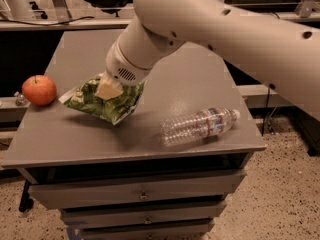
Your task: Pick green jalapeno chip bag
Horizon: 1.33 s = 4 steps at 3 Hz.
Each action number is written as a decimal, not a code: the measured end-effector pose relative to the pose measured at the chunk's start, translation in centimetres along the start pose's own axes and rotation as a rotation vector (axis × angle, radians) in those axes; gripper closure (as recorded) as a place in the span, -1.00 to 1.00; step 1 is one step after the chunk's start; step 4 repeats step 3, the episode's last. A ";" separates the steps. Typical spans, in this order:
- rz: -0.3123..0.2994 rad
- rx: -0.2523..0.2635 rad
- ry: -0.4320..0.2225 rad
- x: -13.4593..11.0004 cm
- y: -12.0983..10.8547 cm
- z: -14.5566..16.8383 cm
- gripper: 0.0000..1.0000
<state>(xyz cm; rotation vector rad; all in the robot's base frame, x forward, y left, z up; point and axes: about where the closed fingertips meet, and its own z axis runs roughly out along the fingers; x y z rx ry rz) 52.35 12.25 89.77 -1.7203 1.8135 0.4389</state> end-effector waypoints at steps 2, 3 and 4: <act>0.135 0.051 -0.214 -5.2 -3.7 -9.1 1.00; 0.133 0.057 -0.253 -6.6 -3.9 -10.4 1.00; 0.133 0.057 -0.253 -6.6 -3.9 -10.4 1.00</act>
Offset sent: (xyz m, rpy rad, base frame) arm 0.0332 -0.0454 0.1910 0.4371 0.0452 -0.1714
